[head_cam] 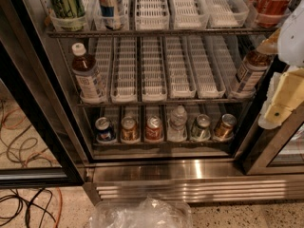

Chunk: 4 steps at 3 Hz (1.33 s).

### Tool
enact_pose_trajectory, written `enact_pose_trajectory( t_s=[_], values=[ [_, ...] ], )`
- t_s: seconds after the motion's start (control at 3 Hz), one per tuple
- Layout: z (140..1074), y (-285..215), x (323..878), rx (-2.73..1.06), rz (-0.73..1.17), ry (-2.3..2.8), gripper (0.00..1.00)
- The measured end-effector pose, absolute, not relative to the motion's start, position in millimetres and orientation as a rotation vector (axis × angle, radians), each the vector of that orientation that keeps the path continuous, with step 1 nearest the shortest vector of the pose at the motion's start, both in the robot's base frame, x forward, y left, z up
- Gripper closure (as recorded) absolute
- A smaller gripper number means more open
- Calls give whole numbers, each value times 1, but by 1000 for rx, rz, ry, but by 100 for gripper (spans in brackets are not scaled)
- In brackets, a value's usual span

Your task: Pick pepsi can from bottom shelf of fridge

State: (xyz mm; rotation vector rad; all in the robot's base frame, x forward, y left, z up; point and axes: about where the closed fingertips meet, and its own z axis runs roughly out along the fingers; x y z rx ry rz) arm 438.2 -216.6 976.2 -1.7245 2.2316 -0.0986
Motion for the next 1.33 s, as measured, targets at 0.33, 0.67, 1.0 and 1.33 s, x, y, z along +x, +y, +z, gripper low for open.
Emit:
enact_pose_trajectory(
  t_s=[0.33,0.67,1.0,1.33],
  values=[
    [976,-217,438,-1725,-99,2232,0],
    [975,-215,439,-1700,-118,2211,0],
    [951,-207,433,-1608,-84,2193,0],
    [898,-194,421,-1507,26,2190,0]
  ],
)
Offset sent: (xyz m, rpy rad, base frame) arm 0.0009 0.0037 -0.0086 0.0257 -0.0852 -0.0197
